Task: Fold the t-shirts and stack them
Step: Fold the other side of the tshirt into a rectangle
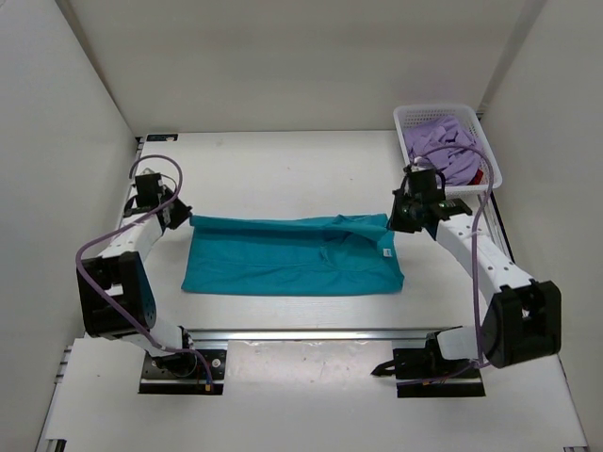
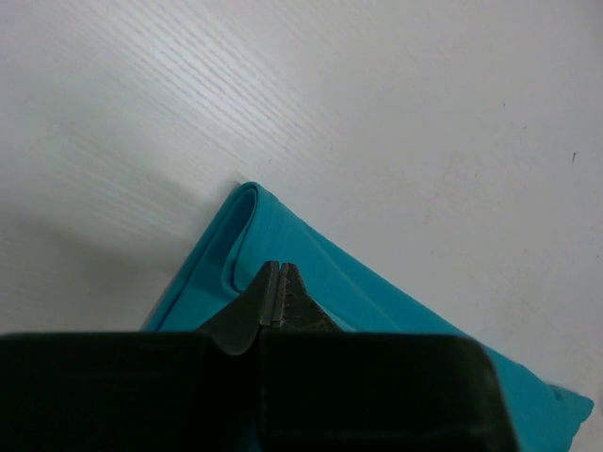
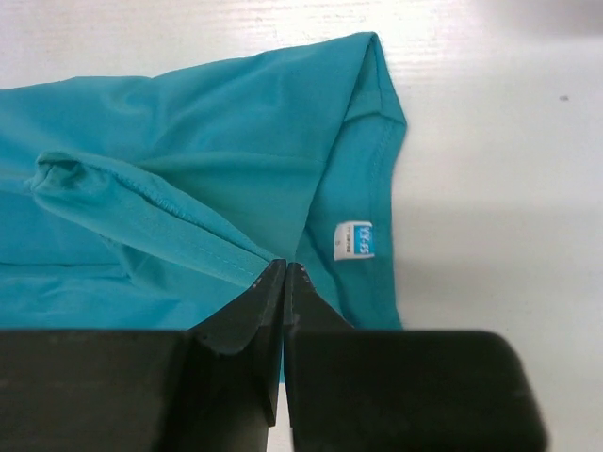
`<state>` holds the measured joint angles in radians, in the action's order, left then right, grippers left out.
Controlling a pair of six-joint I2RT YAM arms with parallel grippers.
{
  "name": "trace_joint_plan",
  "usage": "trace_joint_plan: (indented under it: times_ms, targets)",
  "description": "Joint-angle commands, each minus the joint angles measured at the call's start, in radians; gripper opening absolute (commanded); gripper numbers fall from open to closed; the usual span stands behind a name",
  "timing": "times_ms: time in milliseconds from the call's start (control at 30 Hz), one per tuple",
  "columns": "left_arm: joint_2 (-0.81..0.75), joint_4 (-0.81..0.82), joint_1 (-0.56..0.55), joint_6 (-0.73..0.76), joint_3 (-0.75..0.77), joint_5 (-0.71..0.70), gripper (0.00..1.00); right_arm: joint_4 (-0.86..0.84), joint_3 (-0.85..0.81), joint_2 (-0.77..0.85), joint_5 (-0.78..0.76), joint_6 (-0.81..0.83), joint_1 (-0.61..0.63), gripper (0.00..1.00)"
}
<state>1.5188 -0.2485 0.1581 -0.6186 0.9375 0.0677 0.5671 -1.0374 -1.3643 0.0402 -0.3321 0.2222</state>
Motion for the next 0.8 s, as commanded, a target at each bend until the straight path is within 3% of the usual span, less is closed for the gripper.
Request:
trace_joint_plan:
  times_ms: [0,67,100,200,367,433,533,633,667,733,767]
  targets:
    - [-0.054,-0.014,0.023,0.017,-0.022,0.014,0.00,-0.035,0.078,0.082,-0.040,-0.022,0.011,0.00]
    - [-0.058,-0.017,0.017,0.022,-0.045,0.009,0.00,-0.032,0.131,0.129,-0.077,-0.036,0.038,0.00]
    - [-0.063,-0.032,0.026,0.026,-0.096,-0.012,0.00,-0.059,0.239,0.181,-0.059,-0.071,0.067,0.00]
    - [-0.060,-0.002,0.076,-0.009,-0.167,0.062,0.00,-0.067,0.301,0.188,-0.077,-0.094,0.091,0.00]
    - [-0.066,0.044,0.187,-0.099,-0.212,0.185,0.36,-0.067,0.349,0.217,-0.123,-0.131,0.170,0.00]
    - [-0.130,0.086,0.225,-0.131,-0.232,0.210,0.45,-0.037,0.352,0.231,-0.166,-0.139,0.200,0.07]
    - [-0.216,0.135,0.207,-0.170,-0.255,0.205,0.46,-0.027,0.317,0.257,-0.175,-0.130,0.201,0.21]
    - [-0.282,0.178,0.051,-0.178,-0.269,0.155,0.40,-0.067,0.289,0.271,-0.149,-0.124,0.203,0.30]
    - [-0.293,0.187,0.008,-0.176,-0.269,0.111,0.40,-0.084,0.272,0.266,-0.120,-0.117,0.200,0.20]
    - [-0.304,0.202,-0.179,-0.170,-0.272,0.063,0.39,-0.160,0.238,0.181,-0.048,-0.098,0.226,0.00]
    - [-0.305,0.233,-0.219,-0.176,-0.279,0.028,0.38,-0.176,0.208,0.162,-0.024,-0.075,0.241,0.00]
